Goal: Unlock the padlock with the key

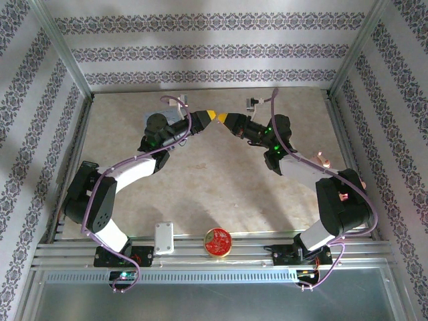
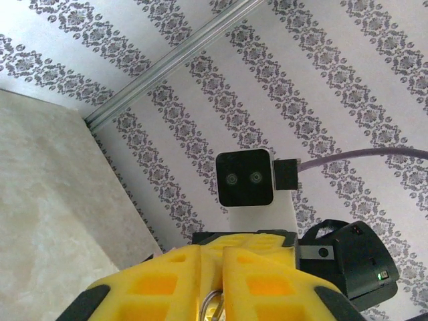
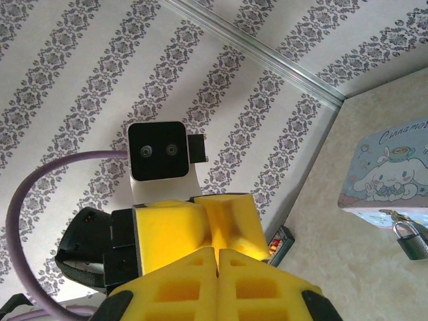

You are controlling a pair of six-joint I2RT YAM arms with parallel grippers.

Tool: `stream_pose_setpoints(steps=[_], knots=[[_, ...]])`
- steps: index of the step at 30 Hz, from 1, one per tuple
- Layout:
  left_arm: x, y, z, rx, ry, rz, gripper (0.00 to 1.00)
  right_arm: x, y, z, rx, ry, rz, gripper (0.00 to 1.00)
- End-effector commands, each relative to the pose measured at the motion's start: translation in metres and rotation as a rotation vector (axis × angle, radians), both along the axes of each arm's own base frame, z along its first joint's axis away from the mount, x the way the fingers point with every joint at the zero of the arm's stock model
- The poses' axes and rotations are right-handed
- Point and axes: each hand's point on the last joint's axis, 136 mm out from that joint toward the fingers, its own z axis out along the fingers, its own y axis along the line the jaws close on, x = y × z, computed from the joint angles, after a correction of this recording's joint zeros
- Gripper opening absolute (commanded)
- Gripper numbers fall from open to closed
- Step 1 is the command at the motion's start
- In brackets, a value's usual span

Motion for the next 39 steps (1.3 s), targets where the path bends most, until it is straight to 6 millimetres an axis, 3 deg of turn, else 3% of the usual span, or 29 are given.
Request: stream_pose_setpoints(steps=[1, 4, 7, 11, 17, 22, 26, 32, 35, 39], knots=[[0.004, 0.009, 0.023, -0.052, -0.071, 0.013, 0.12, -0.005, 0.006, 0.019, 0.019, -0.068, 0.029, 0.0], [0.005, 0.011, 0.023, -0.055, -0.073, 0.021, 0.11, -0.004, 0.005, 0.017, 0.015, -0.065, 0.025, 0.0], [0.005, 0.013, 0.023, -0.052, -0.073, 0.025, 0.0, -0.005, 0.006, 0.017, 0.015, -0.065, 0.023, 0.0], [0.004, 0.012, 0.023, -0.054, -0.073, 0.016, 0.0, -0.004, 0.005, 0.018, 0.017, -0.066, 0.02, 0.0], [0.003, 0.009, 0.017, -0.067, -0.054, -0.013, 0.14, -0.003, 0.007, 0.022, 0.024, -0.07, 0.012, 0.0], [0.002, 0.007, 0.012, -0.069, -0.039, -0.031, 0.16, -0.001, 0.007, 0.026, 0.03, -0.076, 0.003, 0.0], [0.0, 0.008, 0.012, -0.066, -0.043, -0.026, 0.02, 0.0, 0.007, 0.024, 0.029, -0.07, 0.004, 0.0], [-0.003, 0.007, 0.017, -0.049, -0.067, -0.037, 0.0, -0.002, 0.008, 0.021, 0.022, -0.065, 0.013, 0.01], [-0.007, 0.005, 0.021, -0.001, -0.09, -0.05, 0.0, -0.003, 0.003, 0.019, -0.004, -0.078, -0.001, 0.18], [-0.018, 0.004, 0.03, 0.103, -0.138, -0.074, 0.0, -0.011, -0.01, 0.014, -0.062, -0.122, -0.038, 0.26]])
